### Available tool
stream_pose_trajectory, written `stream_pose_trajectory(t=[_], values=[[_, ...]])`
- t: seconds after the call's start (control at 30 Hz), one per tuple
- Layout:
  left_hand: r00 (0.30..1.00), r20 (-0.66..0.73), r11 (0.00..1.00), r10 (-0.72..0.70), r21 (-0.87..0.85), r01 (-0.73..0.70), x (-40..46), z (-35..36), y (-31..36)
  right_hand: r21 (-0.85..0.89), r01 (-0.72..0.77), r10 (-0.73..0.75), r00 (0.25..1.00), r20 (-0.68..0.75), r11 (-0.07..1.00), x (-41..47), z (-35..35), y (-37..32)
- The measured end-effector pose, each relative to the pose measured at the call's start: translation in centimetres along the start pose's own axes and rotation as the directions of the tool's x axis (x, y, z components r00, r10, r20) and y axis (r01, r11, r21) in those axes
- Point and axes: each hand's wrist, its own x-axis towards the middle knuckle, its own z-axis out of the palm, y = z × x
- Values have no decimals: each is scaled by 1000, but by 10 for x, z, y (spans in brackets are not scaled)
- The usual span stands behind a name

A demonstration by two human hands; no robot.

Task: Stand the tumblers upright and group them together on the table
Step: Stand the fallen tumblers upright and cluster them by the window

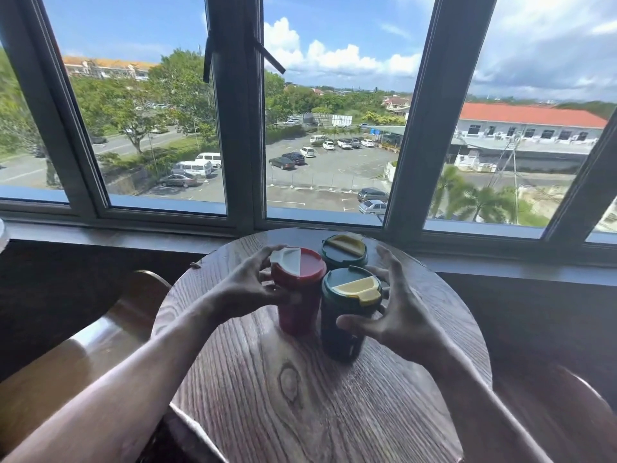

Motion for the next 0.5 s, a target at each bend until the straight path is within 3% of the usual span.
stream_pose_trajectory(t=[0.27,0.5], values=[[1000,-16,999,4,43,-3,-1,2,2,-26,17,-17,1000,0,1000,0,-4,-2],[970,-172,949,172,295,-116,-5,1,14,-255,151,-191,971,-141,955,-3,-10,-15]])
